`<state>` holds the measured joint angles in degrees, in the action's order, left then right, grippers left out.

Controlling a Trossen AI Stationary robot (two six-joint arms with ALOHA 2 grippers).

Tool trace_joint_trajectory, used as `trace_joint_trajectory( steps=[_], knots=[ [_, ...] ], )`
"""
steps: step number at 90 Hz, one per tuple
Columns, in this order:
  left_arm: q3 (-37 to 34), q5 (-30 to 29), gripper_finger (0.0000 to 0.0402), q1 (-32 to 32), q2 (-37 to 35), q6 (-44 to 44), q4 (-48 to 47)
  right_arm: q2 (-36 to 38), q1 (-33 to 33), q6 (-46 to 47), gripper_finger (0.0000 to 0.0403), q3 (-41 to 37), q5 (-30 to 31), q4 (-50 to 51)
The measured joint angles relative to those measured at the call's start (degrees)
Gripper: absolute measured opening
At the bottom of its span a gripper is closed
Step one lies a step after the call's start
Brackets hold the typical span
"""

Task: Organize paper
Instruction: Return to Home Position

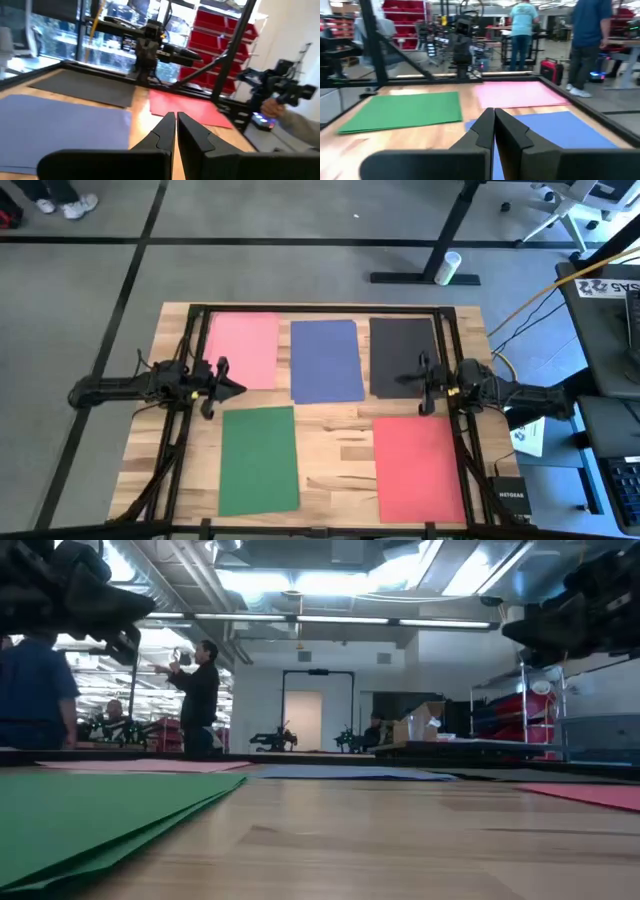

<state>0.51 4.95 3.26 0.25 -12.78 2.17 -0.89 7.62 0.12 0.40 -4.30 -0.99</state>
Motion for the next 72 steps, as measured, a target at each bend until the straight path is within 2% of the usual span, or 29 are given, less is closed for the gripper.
trace_joint_trajectory(
  steps=[17,35,52,62,72],
  knots=[
    [0.00,-0.71,0.0000,3.56,0.00,4.11,-0.03,0.02,4.65,-0.47,0.0000,0.00,-2.78,-0.59],
    [0.00,-6.58,0.0000,8.02,-0.02,4.90,-1.21,0.00,6.80,-0.63,0.0000,0.00,-0.65,-0.35],
    [0.00,-7.39,0.0000,11.53,0.00,6.08,-1.29,-0.13,6.71,-2.85,0.0000,0.00,4.70,0.44],
    [0.00,-9.64,0.0000,12.91,0.00,7.46,-1.01,-0.13,6.75,-3.61,0.0000,0.02,4.83,0.42],
    [0.00,-14.51,0.0000,13.83,0.00,7.31,0.32,-0.14,6.69,-3.35,0.0000,0.02,4.70,0.44]
  ],
)
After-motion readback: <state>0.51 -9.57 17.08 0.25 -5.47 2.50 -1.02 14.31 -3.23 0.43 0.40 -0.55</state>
